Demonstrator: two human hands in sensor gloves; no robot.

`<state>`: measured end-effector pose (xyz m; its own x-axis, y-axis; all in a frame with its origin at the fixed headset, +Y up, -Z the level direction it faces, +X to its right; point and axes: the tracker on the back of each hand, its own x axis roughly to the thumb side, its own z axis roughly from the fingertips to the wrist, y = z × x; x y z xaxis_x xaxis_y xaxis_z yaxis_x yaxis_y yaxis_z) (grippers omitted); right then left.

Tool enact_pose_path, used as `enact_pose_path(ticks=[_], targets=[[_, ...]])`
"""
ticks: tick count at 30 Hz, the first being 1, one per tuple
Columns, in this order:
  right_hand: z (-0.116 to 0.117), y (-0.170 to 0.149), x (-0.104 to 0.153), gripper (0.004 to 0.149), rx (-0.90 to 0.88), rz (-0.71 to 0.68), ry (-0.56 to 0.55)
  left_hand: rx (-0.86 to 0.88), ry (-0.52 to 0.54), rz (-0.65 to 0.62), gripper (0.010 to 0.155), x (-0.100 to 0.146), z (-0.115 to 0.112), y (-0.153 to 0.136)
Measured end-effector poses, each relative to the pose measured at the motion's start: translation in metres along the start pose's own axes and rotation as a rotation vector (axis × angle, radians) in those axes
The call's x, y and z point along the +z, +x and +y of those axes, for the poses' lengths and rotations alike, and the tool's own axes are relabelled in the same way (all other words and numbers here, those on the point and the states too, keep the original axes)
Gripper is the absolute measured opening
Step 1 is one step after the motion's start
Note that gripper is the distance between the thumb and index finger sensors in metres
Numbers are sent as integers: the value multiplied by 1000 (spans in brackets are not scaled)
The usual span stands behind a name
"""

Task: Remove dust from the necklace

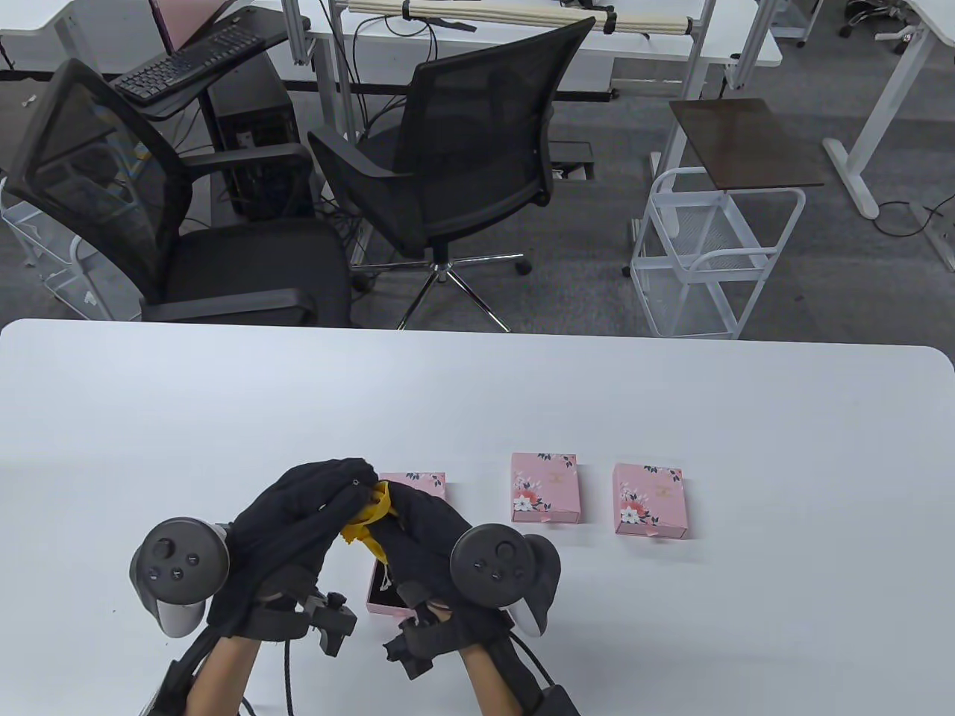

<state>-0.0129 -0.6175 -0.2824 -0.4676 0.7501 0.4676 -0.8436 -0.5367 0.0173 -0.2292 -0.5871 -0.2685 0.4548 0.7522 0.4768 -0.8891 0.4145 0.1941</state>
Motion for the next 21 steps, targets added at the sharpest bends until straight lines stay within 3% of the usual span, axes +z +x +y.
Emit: enact_pose_path(ticks=[13,21], targets=[[-2,-1,2,42,73,3,-56,4,11,-27,37,2,4,7],[11,-6,-2,39,8,13,59,-26,42,-30,37,1,10,7]])
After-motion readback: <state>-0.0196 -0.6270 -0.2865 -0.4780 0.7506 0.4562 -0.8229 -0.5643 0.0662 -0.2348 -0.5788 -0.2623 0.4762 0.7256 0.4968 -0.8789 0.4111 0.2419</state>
